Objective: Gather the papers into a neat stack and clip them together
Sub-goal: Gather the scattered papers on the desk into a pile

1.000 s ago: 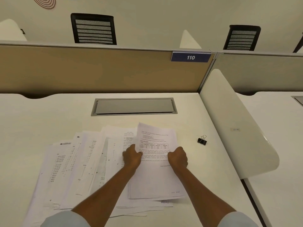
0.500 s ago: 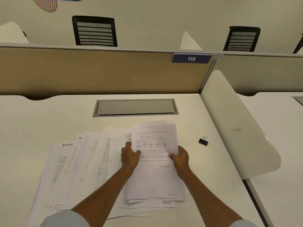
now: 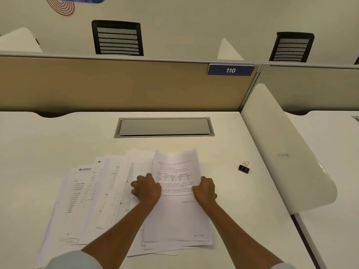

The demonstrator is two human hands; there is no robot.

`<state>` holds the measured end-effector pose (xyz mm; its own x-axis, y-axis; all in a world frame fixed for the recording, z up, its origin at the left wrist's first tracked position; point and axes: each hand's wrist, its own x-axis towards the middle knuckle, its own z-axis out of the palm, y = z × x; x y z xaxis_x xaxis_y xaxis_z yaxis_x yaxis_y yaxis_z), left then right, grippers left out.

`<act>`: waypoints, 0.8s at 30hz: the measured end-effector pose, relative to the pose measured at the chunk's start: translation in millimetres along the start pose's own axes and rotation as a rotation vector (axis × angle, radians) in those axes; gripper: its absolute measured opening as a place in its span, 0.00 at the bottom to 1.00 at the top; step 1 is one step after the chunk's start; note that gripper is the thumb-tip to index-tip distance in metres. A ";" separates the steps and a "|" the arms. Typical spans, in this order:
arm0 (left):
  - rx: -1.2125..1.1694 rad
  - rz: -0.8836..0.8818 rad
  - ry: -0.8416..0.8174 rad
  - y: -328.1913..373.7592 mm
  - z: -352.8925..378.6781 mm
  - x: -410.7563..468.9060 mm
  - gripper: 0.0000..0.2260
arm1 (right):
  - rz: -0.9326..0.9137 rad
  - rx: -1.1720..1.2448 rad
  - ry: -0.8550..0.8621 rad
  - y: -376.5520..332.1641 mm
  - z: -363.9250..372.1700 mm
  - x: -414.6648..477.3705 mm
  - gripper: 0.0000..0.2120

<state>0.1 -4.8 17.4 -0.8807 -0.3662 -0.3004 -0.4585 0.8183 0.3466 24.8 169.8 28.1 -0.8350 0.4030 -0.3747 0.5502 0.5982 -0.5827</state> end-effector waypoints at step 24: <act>-0.359 -0.065 -0.038 -19.7 1.1 8.7 0.16 | 0.034 0.103 0.000 -9.5 6.7 -8.6 0.19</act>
<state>1.7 -23.6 7.0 -0.8466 -0.3901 -0.3622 -0.5315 0.5839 0.6136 26.7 156.0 32.0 -0.8159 0.4219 -0.3954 0.5741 0.5096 -0.6409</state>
